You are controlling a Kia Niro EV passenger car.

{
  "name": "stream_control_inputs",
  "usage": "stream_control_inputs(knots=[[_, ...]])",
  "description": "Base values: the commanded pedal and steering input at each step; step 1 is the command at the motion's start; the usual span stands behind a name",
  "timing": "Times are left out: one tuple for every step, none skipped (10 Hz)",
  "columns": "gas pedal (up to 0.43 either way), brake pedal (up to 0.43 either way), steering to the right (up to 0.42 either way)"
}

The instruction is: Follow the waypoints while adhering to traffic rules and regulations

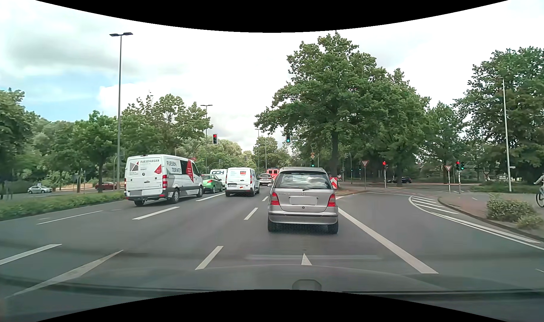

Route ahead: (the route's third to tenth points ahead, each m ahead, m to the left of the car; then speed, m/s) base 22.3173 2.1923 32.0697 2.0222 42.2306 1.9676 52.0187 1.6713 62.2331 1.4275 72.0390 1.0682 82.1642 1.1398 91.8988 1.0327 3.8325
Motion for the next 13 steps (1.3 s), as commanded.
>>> stream_control_inputs(knots=[[0.15,0.018,0.008],[0.15,0.018,0.008],[0.169,0.018,0.007],[0.177,0.018,0.007],[0.177,0.018,0.006],[0.197,0.018,0.006],[0.209,0.018,0.006],[0.209,0.018,0.005],[0.209,0.018,0.003],[0.197,0.018,0.002],[0.169,0.018,0.002],[0.157,0.018,0.002],[0.157,0.018,0.001]])
